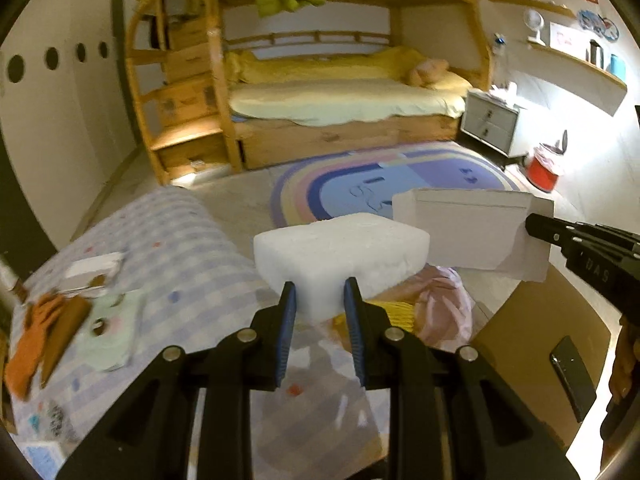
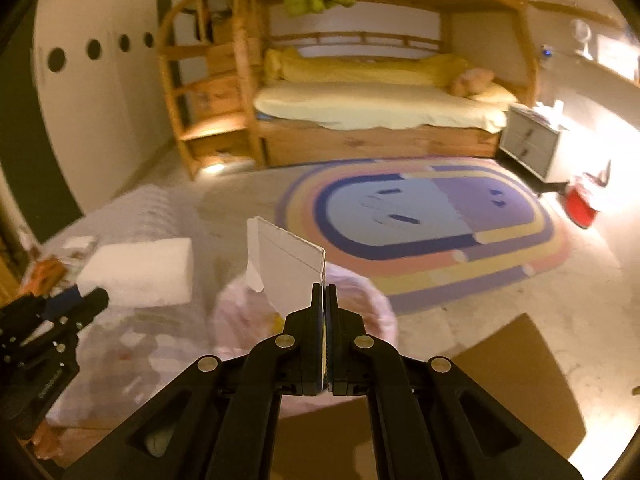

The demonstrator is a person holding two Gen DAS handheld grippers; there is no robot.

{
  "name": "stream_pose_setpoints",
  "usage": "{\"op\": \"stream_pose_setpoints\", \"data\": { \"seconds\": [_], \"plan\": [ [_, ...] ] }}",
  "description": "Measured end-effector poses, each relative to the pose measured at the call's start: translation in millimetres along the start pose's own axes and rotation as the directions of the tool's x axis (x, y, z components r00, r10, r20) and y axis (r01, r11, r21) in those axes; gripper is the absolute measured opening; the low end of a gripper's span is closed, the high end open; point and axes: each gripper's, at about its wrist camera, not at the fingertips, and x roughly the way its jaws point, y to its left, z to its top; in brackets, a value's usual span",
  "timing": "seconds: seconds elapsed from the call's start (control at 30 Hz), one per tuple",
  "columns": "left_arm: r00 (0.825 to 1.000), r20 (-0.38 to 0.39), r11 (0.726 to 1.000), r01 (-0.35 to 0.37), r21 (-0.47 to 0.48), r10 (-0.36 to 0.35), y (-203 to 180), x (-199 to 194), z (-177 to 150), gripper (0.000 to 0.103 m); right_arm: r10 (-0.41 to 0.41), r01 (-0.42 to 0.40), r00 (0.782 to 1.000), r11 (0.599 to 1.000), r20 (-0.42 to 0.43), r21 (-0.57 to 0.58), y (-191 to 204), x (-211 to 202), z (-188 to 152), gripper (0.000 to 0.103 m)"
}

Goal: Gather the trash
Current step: 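Carry both tools over the pink bag and release the foam block and white card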

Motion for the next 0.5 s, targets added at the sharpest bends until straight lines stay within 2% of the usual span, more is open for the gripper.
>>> {"op": "stream_pose_setpoints", "data": {
  "seconds": [0.13, 0.23, 0.3, 0.37, 0.5],
  "plan": [
    [0.999, -0.024, 1.000, 0.023, 0.006, -0.023, -11, 21, 9, 0.027, -0.055, 0.055, 0.998, 0.998, -0.016, -0.016, -9, 17, 4, 0.001],
    [0.999, -0.023, 1.000, 0.030, 0.004, -0.030, -15, 28, 15, 0.045, -0.051, 0.050, 0.998, 0.998, -0.032, -0.027, -12, 32, 5, 0.004],
    [0.999, -0.014, 1.000, 0.030, -0.005, -0.031, -13, 27, 16, 0.056, -0.043, 0.042, 0.998, 0.998, -0.035, -0.036, -13, 37, 5, 0.023],
    [1.000, -0.006, 1.000, 0.027, -0.013, -0.027, -8, 22, 15, 0.057, -0.044, 0.044, 0.999, 0.998, -0.016, -0.041, -11, 34, 3, 0.037],
    [1.000, 0.006, 0.998, 0.007, -0.059, -0.007, 8, 7, 10, 0.057, -0.006, 0.006, 1.000, 0.999, -0.024, -0.033, -11, 24, -2, 0.038]
  ]
}}
